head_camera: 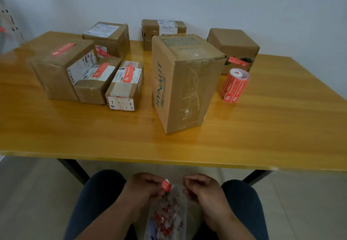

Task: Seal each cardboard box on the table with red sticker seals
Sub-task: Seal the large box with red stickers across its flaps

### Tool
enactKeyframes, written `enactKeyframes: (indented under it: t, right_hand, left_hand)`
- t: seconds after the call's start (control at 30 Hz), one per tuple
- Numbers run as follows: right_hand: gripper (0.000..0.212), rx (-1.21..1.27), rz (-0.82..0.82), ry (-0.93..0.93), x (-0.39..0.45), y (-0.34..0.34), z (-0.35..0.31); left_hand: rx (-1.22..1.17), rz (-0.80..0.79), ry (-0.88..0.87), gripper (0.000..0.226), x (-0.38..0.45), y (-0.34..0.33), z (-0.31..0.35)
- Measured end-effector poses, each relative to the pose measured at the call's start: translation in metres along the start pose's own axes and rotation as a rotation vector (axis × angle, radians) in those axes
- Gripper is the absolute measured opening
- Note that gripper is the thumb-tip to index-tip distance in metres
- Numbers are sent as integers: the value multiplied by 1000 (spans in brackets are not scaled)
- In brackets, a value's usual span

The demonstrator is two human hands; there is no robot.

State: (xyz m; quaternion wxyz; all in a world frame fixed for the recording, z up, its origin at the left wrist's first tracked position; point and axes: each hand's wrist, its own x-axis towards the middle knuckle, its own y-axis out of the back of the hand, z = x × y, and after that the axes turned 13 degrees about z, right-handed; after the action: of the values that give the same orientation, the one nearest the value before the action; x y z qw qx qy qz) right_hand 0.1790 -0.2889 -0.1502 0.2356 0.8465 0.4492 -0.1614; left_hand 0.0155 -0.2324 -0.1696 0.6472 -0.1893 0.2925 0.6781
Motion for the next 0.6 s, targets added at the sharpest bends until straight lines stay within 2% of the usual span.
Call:
enactKeyframes:
  t: [0.17, 0.27, 0.33, 0.47, 0.6]
  right_hand:
    - [11, -268, -6, 120, 18, -7, 10]
    - [8, -352, -19, 138, 22, -11, 8]
    - [13, -395, -25, 146, 24, -11, 4]
    - [29, -489, -62, 198, 28, -10, -3]
    - [24, -522, -124, 206, 31, -7, -7]
  left_hand:
    - [64, -24, 35, 10, 13, -17, 7]
    - [103, -33, 29, 17, 23, -27, 9]
    - [117, -48, 18, 25, 26, -33, 9]
    - [195, -11, -14, 20, 28, -38, 13]
    - [229, -47, -47, 19, 31, -34, 14]
